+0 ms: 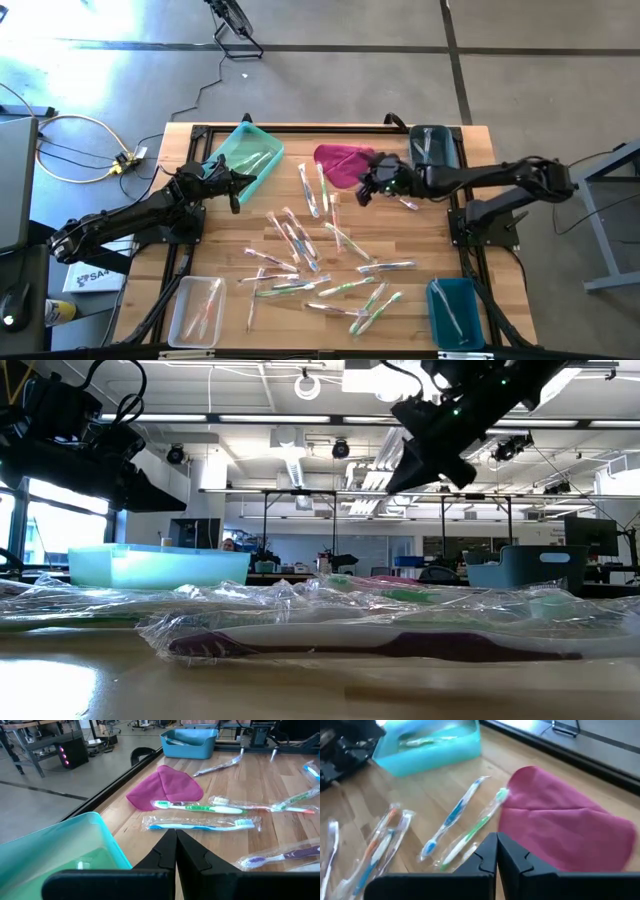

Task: Pick & Place Toothbrushes
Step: Put the green toothbrush to the green bin

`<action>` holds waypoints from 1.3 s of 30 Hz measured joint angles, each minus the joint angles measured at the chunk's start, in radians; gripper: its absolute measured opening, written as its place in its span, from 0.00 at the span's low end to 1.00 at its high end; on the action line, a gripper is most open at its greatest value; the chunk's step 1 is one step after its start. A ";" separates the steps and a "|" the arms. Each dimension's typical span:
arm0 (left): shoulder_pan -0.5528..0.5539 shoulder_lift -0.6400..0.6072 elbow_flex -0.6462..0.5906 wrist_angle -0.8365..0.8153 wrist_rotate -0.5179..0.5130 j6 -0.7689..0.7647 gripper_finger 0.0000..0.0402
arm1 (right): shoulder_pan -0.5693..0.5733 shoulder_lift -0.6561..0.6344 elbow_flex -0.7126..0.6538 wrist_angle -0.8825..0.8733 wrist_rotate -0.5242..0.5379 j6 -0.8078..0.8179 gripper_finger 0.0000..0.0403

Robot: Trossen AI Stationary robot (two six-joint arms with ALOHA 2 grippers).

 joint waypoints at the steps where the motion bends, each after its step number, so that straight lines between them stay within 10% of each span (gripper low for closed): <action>1: 0.000 0.000 0.000 0.000 0.000 0.000 0.00 | 0.008 0.019 0.000 0.014 0.000 -0.002 0.00; 17: 0.000 0.000 0.000 0.000 0.000 0.000 0.00 | 0.052 0.251 0.000 0.240 0.012 0.012 0.00; 39: 0.000 0.000 0.000 0.000 0.000 0.000 0.00 | 0.055 0.255 0.000 0.312 -0.026 0.035 0.00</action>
